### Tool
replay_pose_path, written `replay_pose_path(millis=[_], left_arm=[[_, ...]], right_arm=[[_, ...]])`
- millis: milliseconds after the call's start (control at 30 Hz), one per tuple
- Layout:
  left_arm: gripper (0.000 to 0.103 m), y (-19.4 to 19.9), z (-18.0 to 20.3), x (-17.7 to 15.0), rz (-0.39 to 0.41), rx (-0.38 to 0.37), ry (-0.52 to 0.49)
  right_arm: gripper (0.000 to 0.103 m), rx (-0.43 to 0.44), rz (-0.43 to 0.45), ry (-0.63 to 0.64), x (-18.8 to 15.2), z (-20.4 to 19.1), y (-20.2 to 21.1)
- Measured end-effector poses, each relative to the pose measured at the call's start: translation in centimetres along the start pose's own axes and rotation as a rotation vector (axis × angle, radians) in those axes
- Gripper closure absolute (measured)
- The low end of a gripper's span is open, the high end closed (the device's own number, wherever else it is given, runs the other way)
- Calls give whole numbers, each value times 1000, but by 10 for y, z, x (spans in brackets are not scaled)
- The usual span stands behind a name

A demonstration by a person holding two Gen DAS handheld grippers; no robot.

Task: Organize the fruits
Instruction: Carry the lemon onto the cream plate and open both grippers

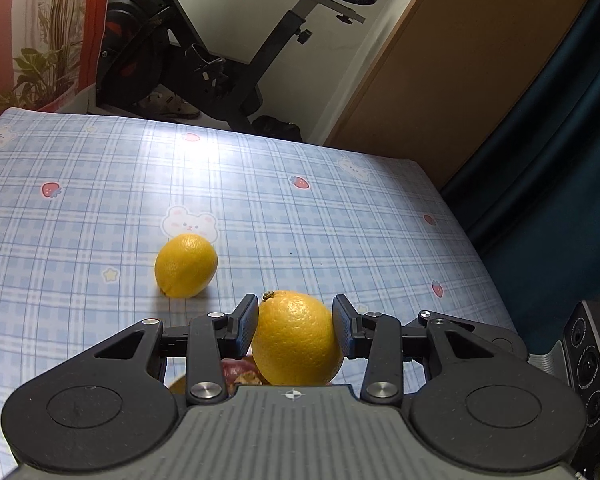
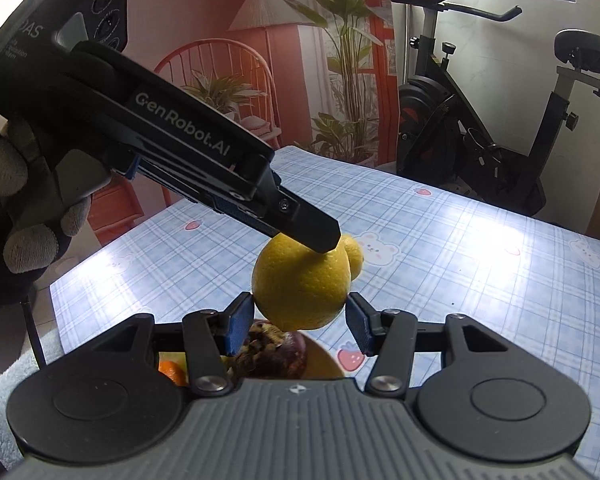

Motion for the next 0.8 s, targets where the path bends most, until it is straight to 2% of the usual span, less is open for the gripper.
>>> replay_pose_path(millis=[233, 367, 600, 800], left_arm=[[60, 16, -17, -40, -27, -15, 51], [60, 19, -27, -59, -38, 5, 52], [60, 13, -41, -76, -60, 13, 70], [61, 9, -43, -77, -67, 5, 73]], right_arm=[[49, 41, -37, 19, -22, -35, 1], [49, 60, -69, 27, -33, -51, -7], [49, 75, -125, 23, -44, -58, -21], [49, 85, -150, 11, -48, -57, -26]])
Point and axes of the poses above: each gripper's, at about its wrist camera, not at the fingertips, and y roughly against the way its jaws point, z to its right, x to its top, the point moved 9 cm from there along -y, roughly the way its jaws point, and after that the axes turned 5 degrees about -z, right-handed, at the moved point
